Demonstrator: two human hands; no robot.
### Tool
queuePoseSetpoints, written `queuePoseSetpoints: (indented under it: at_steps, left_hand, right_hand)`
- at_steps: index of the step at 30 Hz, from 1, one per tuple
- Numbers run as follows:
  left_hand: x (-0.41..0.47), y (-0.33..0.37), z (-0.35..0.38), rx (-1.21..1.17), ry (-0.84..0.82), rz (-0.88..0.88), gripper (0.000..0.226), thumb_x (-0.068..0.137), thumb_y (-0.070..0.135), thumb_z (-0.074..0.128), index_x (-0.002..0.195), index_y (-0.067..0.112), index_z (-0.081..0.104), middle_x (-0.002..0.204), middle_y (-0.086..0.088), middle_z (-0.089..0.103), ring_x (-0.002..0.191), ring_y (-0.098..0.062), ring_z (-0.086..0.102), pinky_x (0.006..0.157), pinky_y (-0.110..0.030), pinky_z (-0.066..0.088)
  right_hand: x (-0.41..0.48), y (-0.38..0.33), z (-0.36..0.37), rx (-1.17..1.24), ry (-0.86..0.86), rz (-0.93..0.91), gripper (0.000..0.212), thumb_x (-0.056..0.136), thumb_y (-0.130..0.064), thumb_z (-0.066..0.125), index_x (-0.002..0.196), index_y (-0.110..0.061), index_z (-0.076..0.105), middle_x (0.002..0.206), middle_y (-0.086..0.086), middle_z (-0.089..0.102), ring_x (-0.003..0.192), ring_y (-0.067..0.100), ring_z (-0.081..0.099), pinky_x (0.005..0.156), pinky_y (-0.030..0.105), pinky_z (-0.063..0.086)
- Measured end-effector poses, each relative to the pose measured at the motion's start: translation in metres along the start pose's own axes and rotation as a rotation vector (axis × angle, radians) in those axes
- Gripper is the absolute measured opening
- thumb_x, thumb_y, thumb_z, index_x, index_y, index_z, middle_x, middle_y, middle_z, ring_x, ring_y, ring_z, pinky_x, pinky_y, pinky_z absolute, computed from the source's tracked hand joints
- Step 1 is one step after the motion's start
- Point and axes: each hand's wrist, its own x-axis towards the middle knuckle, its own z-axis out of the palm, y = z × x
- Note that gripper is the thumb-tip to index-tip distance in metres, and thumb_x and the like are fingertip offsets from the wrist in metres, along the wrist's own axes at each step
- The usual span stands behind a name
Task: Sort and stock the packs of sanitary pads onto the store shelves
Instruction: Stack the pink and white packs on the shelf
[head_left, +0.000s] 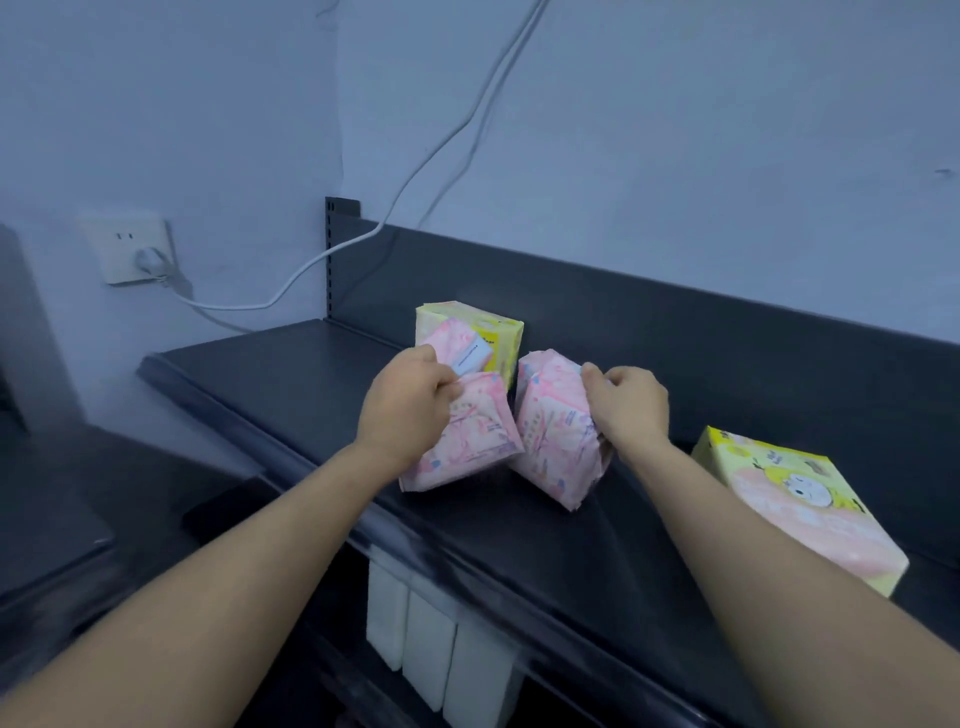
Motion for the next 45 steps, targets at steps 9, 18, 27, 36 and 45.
queuePoseSetpoints:
  at_steps: [9,18,27,36,45]
  left_hand:
    - [-0.032,0.021,-0.069,0.064,0.144,-0.096,0.021,0.089,0.015,0.063,0.079,-0.001,0.073,0.081,-0.012,0.057,0.080,-0.029,0.055,0.073,-0.044,0.044]
    - [-0.085,-0.015,-0.194,0.252,0.299,-0.269,0.019,0.091,0.016,0.063,0.088,0.001,0.075,0.083,-0.011,0.057,0.082,-0.029,0.056,0.075,-0.043,0.046]
    - [-0.167,-0.094,-0.340,0.461,0.435,-0.484,0.017,0.091,0.015,0.065,0.085,0.004,0.076,0.081,-0.008,0.056,0.078,-0.024,0.055,0.068,-0.038,0.046]
    - [-0.239,-0.194,-0.467,0.589,0.372,-0.665,0.015,0.087,0.017,0.069,0.084,0.005,0.076,0.072,0.002,0.051,0.074,-0.022,0.054,0.070,-0.038,0.046]
    - [-0.281,-0.267,-0.514,0.650,0.266,-0.640,0.010,0.085,0.019,0.072,0.088,0.011,0.077,0.073,0.009,0.044,0.081,-0.019,0.048,0.076,-0.039,0.046]
  right_hand:
    - [-0.039,-0.043,-0.015,0.104,-0.003,-0.209,0.050,0.094,-0.032,0.051,0.053,-0.014,0.028,0.051,0.001,0.030,0.051,0.018,0.029,0.055,0.034,0.027]
    - [-0.110,-0.148,0.033,0.247,-0.125,-0.480,0.052,0.097,-0.033,0.050,0.053,-0.014,0.028,0.052,0.000,0.031,0.057,0.021,0.034,0.058,0.035,0.024]
    - [-0.225,-0.276,0.120,0.412,-0.365,-0.689,0.048,0.099,-0.034,0.049,0.061,-0.006,0.048,0.058,0.002,0.042,0.063,0.022,0.040,0.056,0.034,0.015]
    - [-0.348,-0.381,0.221,0.487,-0.542,-0.835,0.050,0.098,-0.035,0.049,0.057,-0.015,0.028,0.053,-0.003,0.034,0.049,0.013,0.032,0.046,0.028,0.022]
    - [-0.414,-0.423,0.291,0.524,-0.645,-0.954,0.047,0.097,-0.036,0.052,0.060,-0.015,0.033,0.059,-0.004,0.037,0.062,0.020,0.041,0.056,0.032,0.028]
